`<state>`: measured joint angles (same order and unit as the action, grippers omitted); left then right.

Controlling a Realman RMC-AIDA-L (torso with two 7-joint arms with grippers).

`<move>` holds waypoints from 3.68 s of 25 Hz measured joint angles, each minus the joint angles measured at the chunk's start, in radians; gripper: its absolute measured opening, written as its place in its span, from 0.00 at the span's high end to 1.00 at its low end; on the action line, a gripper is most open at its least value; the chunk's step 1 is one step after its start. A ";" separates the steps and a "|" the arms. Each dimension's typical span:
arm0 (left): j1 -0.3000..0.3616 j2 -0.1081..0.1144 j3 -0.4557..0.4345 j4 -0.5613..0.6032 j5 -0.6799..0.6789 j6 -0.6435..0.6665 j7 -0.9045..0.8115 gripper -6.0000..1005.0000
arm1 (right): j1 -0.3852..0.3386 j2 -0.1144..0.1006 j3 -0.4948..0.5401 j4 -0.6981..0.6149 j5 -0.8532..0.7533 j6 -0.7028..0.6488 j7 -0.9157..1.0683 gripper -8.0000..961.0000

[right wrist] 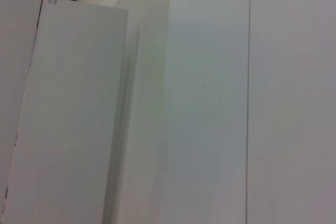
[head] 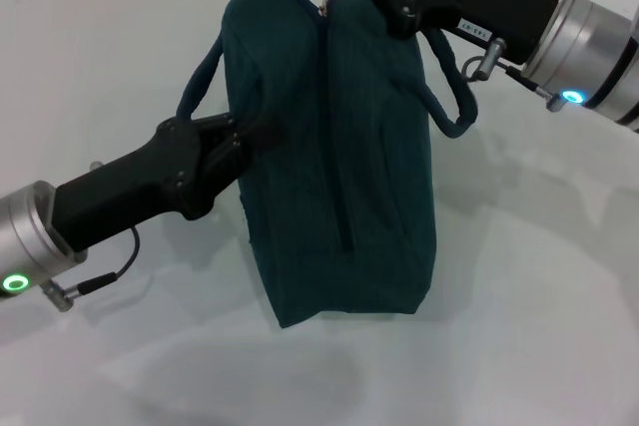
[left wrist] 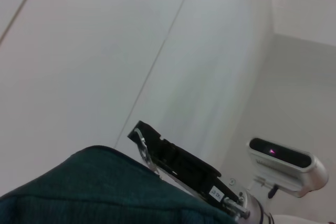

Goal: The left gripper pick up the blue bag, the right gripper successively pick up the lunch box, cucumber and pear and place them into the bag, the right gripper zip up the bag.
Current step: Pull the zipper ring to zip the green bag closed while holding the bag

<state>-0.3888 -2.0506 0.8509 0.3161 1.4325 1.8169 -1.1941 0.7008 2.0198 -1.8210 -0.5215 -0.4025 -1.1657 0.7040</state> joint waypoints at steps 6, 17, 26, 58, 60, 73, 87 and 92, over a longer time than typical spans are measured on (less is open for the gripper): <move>0.001 0.000 0.000 0.000 0.002 0.018 0.004 0.94 | 0.000 0.001 0.002 0.002 0.000 0.006 -0.005 0.99; 0.001 0.001 0.002 0.000 0.020 0.046 0.011 0.94 | 0.001 0.003 0.004 0.002 0.000 0.024 -0.027 0.99; 0.006 0.001 0.002 0.000 0.028 0.085 0.043 0.94 | 0.002 0.005 0.005 0.002 0.001 0.055 -0.041 0.99; 0.011 0.001 -0.019 -0.003 0.015 0.088 0.051 0.94 | 0.000 0.006 0.005 0.027 0.011 0.164 -0.060 0.99; 0.015 0.001 -0.030 -0.003 0.015 0.087 0.051 0.94 | -0.002 0.006 0.005 0.027 0.011 0.171 -0.059 0.99; 0.032 0.000 -0.060 -0.002 0.015 0.061 0.051 0.94 | -0.013 0.007 0.003 0.054 0.009 0.186 -0.057 0.99; 0.043 -0.002 -0.129 0.000 0.015 0.013 0.069 0.94 | -0.036 0.005 0.032 0.058 0.011 0.217 -0.061 0.99; 0.052 -0.009 -0.157 0.000 0.012 -0.007 0.091 0.93 | -0.037 0.005 0.039 0.066 0.012 0.230 -0.062 0.99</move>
<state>-0.3367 -2.0594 0.6938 0.3160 1.4443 1.8101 -1.1032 0.6635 2.0247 -1.7821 -0.4554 -0.3910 -0.9357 0.6419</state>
